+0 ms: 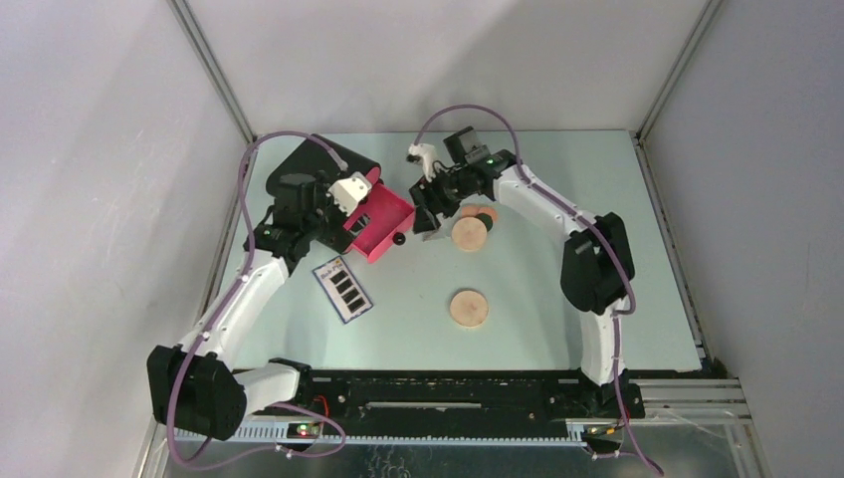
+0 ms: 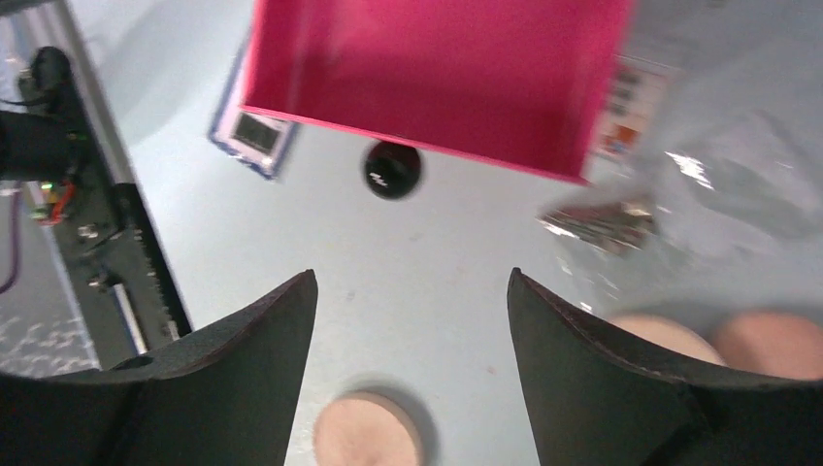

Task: Organize the makeup
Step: Pick up the makeup tool from the center of the board.

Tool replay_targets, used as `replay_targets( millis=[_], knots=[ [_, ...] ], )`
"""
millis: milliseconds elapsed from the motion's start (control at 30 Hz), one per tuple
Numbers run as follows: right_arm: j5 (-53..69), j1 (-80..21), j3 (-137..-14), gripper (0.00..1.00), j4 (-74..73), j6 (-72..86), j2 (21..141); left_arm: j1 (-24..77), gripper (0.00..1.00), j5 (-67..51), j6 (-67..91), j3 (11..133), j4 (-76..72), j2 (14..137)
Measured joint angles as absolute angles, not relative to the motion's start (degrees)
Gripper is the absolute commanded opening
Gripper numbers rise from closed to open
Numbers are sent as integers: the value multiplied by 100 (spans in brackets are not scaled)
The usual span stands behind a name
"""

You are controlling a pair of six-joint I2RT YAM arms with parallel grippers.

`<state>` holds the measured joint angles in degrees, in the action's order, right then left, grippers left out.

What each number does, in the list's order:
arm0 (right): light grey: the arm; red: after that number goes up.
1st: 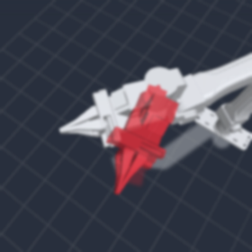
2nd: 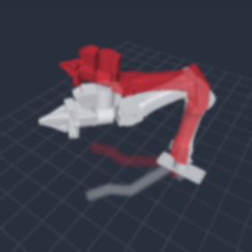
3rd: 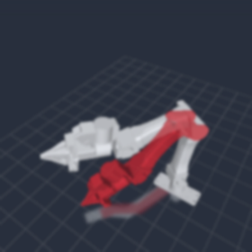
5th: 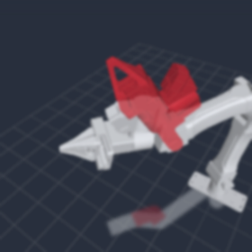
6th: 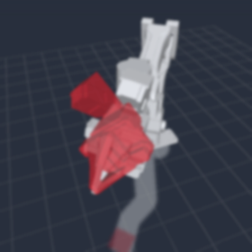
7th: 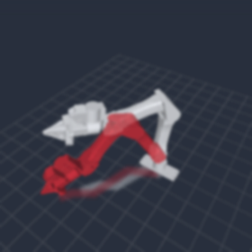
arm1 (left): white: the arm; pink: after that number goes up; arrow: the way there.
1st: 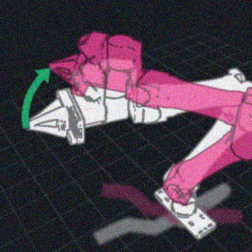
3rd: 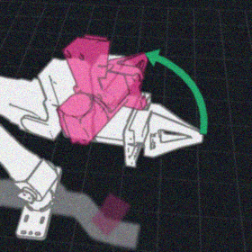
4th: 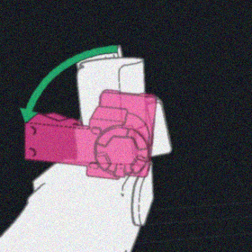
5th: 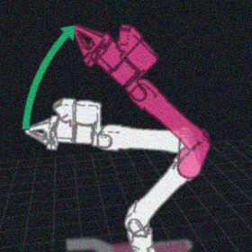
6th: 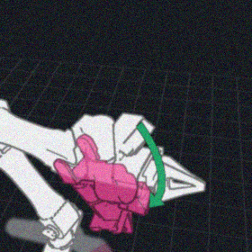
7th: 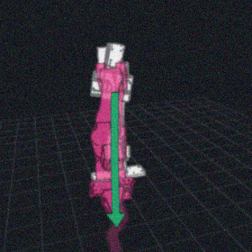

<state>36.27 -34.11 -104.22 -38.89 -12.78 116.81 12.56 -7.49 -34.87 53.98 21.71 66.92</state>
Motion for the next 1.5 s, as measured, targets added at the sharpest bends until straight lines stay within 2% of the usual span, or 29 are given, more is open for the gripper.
replay_targets(
  millis=[333, 600, 800, 933, 1133, 1200, 1333, 1367, 1500],
  knots=[
    [2423, -2674, -9953, 82, -3896, -1697, 11384, 1282, 97, -1957, -3120, 6088, 3105, 6619],
    [1780, -2213, -10230, 82, -4091, -1780, 11867, 1466, 97, -2121, -3035, 6097, 3354, 6595],
    [1680, -2180, -10283, 77, -4316, -1839, 12322, 1573, 97, -2082, -3035, 6097, 3402, 6589],
    [1680, -2200, -10280, 68, -4421, -1890, 12492, 1643, 97, -1973, -3035, 6097, 3406, 6569],
    [1715, -2237, -10200, 50, -4394, -1922, 12514, 1741, 97, -1857, -3033, 6097, 3406, 6519],
    [1730, -2250, -10110, 40, -4386, -1925, 12514, 1752, 97, -1817, -3033, 6097, 3406, 6512],
    [1761, -2255, -10012, 4, -4392, -1944, 12514, 1761, 97, -1737, -3033, 6097, 3406, 6510],
    [1774, -2252, -10012, 0, -4388, -1951, 12514, 1763, 97, -1699, -3030, 6097, 3406, 6510],
    [1907, -2226, -10012, 0, -4388, -1914, 12460, 1765, 98, -1546, -2982, 6099, 3404, 6510]
  ],
)
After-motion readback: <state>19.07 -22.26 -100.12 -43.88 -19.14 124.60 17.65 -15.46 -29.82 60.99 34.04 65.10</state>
